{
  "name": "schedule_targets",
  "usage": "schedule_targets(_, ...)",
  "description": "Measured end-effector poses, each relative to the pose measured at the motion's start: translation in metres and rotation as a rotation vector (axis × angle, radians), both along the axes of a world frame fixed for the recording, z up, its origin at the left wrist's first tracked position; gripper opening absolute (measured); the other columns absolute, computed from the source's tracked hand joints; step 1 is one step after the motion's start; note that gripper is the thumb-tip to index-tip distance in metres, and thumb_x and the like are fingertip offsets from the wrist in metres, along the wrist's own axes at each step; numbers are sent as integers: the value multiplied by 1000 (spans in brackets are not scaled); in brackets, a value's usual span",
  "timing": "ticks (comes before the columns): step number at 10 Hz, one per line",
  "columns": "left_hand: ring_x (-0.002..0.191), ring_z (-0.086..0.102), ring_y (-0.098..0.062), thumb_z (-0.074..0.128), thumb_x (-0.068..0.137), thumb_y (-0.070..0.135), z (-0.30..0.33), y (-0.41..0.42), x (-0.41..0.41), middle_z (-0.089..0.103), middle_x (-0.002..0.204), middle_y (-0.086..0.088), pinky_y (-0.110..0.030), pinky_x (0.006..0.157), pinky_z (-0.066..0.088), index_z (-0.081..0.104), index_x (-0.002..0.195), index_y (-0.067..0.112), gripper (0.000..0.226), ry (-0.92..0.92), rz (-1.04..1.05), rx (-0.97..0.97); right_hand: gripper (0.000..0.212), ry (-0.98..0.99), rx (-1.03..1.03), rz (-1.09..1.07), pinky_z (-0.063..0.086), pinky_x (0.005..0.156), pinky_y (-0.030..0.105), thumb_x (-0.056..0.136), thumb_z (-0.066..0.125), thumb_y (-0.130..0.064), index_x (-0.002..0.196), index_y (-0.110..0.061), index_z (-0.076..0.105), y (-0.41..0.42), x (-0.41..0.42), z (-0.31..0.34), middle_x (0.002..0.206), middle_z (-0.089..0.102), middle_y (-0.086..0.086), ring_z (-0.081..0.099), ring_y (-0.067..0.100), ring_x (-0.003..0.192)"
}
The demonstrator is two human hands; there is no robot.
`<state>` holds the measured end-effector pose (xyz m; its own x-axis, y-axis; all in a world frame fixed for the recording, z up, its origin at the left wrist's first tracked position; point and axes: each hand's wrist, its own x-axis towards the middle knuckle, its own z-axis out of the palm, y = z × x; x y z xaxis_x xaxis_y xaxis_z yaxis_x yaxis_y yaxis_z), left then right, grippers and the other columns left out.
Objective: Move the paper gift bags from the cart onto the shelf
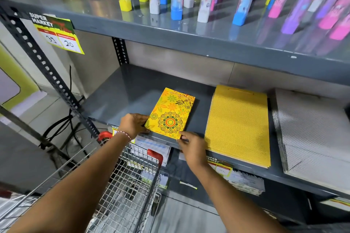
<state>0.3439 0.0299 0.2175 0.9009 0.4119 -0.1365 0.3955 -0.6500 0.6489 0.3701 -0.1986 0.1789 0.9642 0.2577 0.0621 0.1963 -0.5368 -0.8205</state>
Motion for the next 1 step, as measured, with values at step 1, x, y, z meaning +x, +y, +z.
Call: schedule_targets(1,100,69,-25,80,60,0,2,-12,-9,74,106,-14,-36,91,53,72,107,11,49,-56,-18,64,38,6,-3,8,58,82,38,83,68,-8,120,-9,63,2,-9,0,105,72,16,70,24,89)
